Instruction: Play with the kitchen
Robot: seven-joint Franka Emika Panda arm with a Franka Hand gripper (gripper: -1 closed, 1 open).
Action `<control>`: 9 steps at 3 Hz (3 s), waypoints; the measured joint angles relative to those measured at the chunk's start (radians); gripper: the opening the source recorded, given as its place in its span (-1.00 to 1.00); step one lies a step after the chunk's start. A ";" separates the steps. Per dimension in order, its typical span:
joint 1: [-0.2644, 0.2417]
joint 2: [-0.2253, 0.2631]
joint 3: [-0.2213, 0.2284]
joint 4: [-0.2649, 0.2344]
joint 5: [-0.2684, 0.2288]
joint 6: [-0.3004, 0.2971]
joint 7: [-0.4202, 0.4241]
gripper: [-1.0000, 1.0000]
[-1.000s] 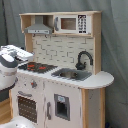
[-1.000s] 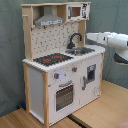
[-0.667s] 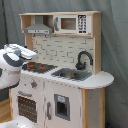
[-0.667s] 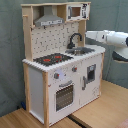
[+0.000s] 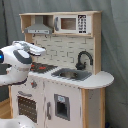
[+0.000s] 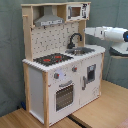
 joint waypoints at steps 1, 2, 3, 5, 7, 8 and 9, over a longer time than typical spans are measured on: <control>-0.048 0.064 -0.038 0.014 0.000 0.045 -0.054 1.00; -0.087 0.135 -0.059 0.060 0.000 0.066 -0.120 1.00; -0.113 0.195 -0.059 0.109 0.000 0.066 -0.178 1.00; -0.155 0.321 -0.030 0.211 -0.001 0.066 -0.299 1.00; -0.261 0.391 0.044 0.359 -0.001 0.065 -0.338 1.00; -0.322 0.423 0.093 0.422 -0.001 0.062 -0.340 1.00; -0.387 0.441 0.153 0.470 -0.001 0.061 -0.340 1.00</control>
